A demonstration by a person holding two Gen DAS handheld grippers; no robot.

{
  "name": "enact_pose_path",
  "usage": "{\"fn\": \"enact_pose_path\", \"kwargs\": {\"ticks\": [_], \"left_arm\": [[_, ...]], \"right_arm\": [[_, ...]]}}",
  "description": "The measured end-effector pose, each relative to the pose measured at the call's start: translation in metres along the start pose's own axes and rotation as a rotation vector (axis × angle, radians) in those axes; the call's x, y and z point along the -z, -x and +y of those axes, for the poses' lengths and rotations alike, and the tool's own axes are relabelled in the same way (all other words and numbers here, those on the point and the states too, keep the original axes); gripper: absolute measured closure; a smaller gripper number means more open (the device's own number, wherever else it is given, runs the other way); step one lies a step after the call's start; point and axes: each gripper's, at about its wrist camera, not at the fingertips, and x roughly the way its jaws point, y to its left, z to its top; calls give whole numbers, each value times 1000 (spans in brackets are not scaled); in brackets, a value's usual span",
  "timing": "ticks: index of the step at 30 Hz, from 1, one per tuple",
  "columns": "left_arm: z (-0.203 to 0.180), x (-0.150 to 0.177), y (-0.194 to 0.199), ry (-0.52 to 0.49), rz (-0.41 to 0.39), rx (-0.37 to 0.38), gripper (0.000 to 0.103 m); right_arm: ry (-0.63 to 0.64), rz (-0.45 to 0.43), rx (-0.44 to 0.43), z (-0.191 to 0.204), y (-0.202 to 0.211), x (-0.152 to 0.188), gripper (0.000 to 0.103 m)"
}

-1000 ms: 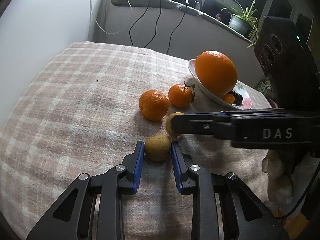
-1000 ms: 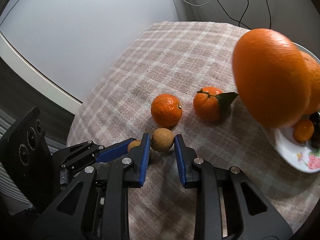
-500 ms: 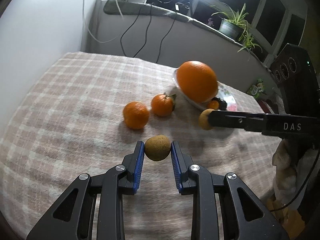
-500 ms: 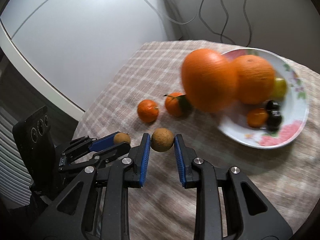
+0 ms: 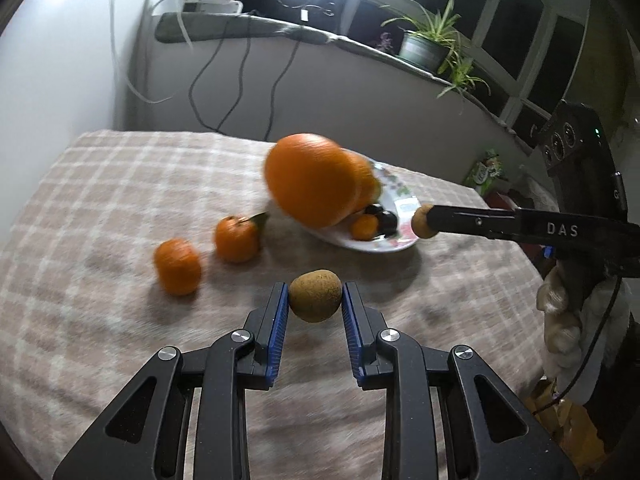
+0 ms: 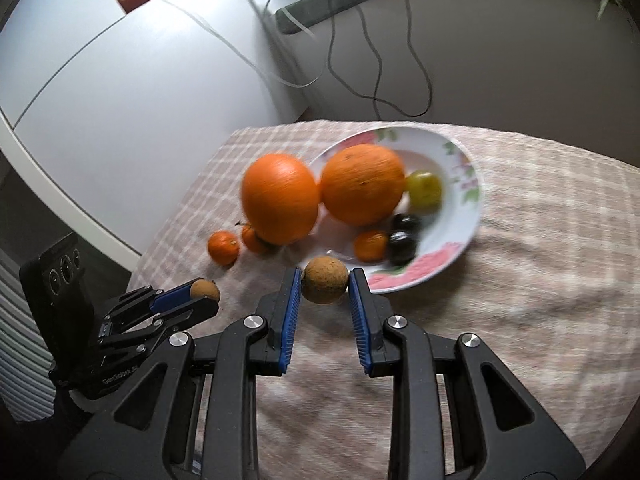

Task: Organize fruits
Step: 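Carry both small brown fruits over the plate with both tools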

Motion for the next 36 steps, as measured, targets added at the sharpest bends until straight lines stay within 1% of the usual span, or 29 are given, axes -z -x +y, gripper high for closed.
{"fn": "enact_pose_path", "kwargs": {"ticks": [8, 18, 27, 36], "left_arm": [[-30, -16, -21, -53, 9, 22, 78], [-57, -34, -47, -106, 11, 25, 78], [-70, -43, -67, -130, 20, 19, 78], [-76, -47, -78, -140, 22, 14, 78]], "right_arm": [[-10, -43, 34, -25, 11, -16, 77], [-12, -49, 53, -44, 3, -26, 77], [-23, -51, 67, -61, -4, -34, 77], [-14, -45, 78, -66, -14, -42, 77]]}}
